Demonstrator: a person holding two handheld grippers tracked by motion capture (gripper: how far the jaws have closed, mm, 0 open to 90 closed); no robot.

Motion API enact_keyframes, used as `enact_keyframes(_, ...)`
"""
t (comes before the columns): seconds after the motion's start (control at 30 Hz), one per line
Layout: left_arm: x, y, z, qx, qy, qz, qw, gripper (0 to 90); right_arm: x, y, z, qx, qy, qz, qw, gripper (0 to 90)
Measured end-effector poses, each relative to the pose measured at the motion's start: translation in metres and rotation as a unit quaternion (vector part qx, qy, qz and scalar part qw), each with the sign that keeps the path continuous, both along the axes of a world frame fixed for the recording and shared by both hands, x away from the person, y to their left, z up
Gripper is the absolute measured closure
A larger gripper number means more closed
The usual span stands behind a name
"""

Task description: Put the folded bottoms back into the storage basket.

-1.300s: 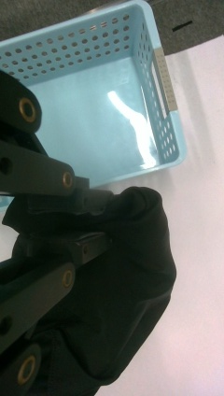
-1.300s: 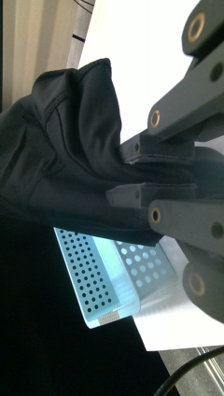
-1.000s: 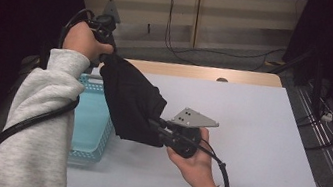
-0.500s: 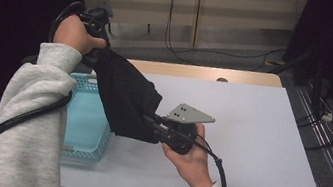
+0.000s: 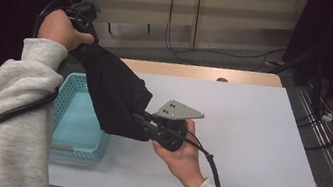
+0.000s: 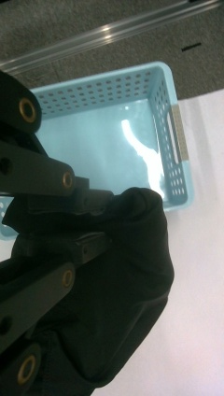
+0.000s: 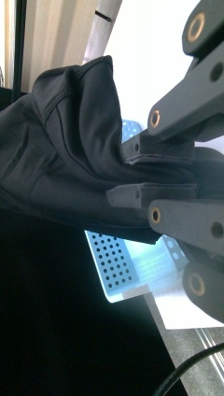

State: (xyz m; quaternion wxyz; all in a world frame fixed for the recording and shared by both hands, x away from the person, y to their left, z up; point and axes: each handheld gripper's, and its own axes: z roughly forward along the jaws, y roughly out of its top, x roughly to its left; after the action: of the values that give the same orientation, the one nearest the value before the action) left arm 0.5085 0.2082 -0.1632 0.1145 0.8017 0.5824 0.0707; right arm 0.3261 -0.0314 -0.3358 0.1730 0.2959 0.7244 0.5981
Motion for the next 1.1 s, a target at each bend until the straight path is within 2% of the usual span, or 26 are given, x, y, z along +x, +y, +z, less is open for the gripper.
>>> enact_keyframes(0.53,-0.007,0.037,0.009,-0.004,-0.009,0.021,0.9997,81.1,0.006,0.029,0.004,0.006,-0.003,0.025,0.9997,81.3)
enact_keyframes(1.1,-0.007,0.067,-0.006,-0.002,0.000,0.040,0.9992,81.1,0.010,0.057,-0.005,0.007,0.005,0.052,0.9986,81.3)
